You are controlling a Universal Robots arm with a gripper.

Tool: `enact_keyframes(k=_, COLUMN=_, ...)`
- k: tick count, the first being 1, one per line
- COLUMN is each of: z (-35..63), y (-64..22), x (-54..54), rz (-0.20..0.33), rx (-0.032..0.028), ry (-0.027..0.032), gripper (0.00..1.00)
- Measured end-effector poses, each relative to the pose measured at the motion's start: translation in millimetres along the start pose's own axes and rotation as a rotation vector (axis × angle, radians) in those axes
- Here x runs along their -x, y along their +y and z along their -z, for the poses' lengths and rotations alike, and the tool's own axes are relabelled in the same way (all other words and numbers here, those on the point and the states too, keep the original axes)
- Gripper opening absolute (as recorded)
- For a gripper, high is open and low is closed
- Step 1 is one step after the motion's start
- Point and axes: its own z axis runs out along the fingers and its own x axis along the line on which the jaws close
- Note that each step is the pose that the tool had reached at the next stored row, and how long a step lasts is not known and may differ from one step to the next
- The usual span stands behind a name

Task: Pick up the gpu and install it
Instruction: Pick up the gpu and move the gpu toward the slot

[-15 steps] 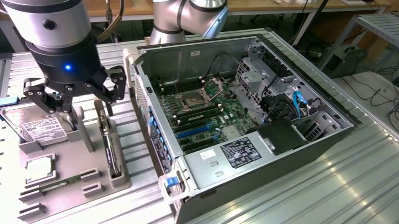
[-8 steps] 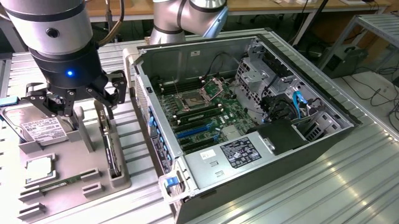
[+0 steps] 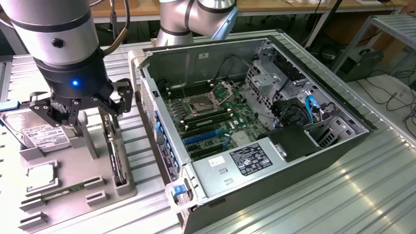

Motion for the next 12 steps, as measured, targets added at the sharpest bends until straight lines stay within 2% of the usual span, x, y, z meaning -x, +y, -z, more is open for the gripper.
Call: enact_keyframes(k=12, z=-13.9, y=-3.3, x=-0.1, rz=0.0, rx=-0.0001, ry=0.0069, gripper=0.66)
